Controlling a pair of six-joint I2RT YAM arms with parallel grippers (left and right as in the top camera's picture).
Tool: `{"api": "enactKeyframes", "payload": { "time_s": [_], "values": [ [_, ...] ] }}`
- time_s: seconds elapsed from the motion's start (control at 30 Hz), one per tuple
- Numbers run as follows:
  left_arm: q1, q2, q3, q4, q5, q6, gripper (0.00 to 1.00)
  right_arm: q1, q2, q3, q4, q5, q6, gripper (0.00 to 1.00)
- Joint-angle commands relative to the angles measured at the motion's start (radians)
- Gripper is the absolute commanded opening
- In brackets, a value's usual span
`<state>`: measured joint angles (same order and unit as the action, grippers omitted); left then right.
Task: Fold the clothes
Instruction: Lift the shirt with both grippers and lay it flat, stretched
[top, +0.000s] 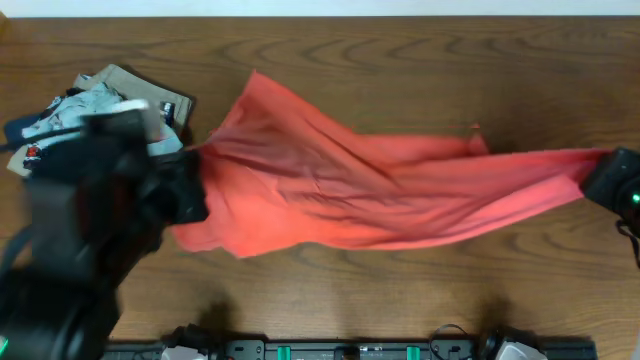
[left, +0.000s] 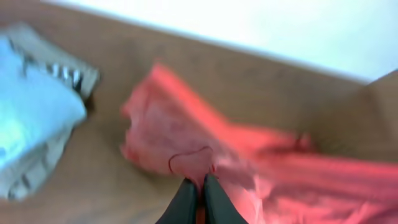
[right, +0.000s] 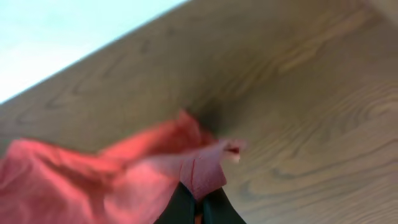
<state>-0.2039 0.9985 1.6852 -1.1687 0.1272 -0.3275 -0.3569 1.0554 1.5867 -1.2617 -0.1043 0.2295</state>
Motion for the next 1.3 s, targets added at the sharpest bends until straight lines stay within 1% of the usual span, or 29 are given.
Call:
{"api": "enactKeyframes", "payload": {
  "time_s": [0.0,0.13,0.23,0.37,0.47,0.6,0.7,0.77,0.83,0.9,1.0,1.07,1.13,1.2,1.27],
  "values": [
    [0.003,-0.028,0.116,0.004,-0.016,0.016,0.06,-0.003,-0.017,0.106,-0.018,0.064,-0.017,0.01],
    [0.003,-0.027,0.192,0.008,-0.021,0.016,0.06,-0.003,-0.02,0.195,-0.022,0.081,-0.016,0.01],
    [0.003,-0.016,0.191,-0.002,-0.034,0.013,0.06,-0.003,-0.019,0.212,-0.021,0.081,-0.006,0.01],
    [0.003,0.037,0.19,-0.058,-0.034,0.013,0.06,-0.003,0.0,0.21,-0.039,0.08,-0.006,0.01],
    [0.003,0.108,0.189,-0.105,-0.034,0.013,0.06,-0.003,0.04,0.21,-0.072,0.066,-0.007,0.01],
    [0.003,0.232,0.189,-0.153,-0.034,0.021,0.06,-0.003,0.128,0.21,-0.12,0.014,-0.053,0.01],
    [0.003,0.34,0.189,-0.148,-0.034,0.063,0.06,-0.002,0.216,0.21,-0.141,0.008,-0.067,0.01],
    [0.003,0.403,0.189,-0.116,-0.034,0.087,0.06,-0.002,0.27,0.21,-0.135,-0.008,-0.067,0.01],
    [0.003,0.47,0.189,-0.054,-0.034,0.089,0.06,-0.001,0.325,0.21,-0.1,-0.048,-0.066,0.01],
    [0.004,0.534,0.189,0.047,-0.039,0.092,0.06,0.002,0.38,0.21,-0.004,-0.109,-0.064,0.01],
    [0.014,0.605,0.189,0.256,-0.1,0.091,0.06,0.003,0.434,0.21,0.207,-0.16,0.004,0.01],
    [0.027,0.636,0.191,0.438,-0.137,0.092,0.06,0.003,0.449,0.211,0.393,-0.164,0.074,0.01],
    [0.049,0.646,0.201,0.623,-0.143,0.09,0.06,0.003,0.449,0.211,0.601,-0.163,0.101,0.01],
    [0.069,0.645,0.221,0.769,-0.143,0.071,0.06,0.002,0.446,0.218,0.768,-0.162,0.119,0.01],
    [0.089,0.643,0.277,0.854,-0.143,0.024,0.06,-0.008,0.444,0.245,0.884,-0.159,0.157,0.01]
  ]
}}
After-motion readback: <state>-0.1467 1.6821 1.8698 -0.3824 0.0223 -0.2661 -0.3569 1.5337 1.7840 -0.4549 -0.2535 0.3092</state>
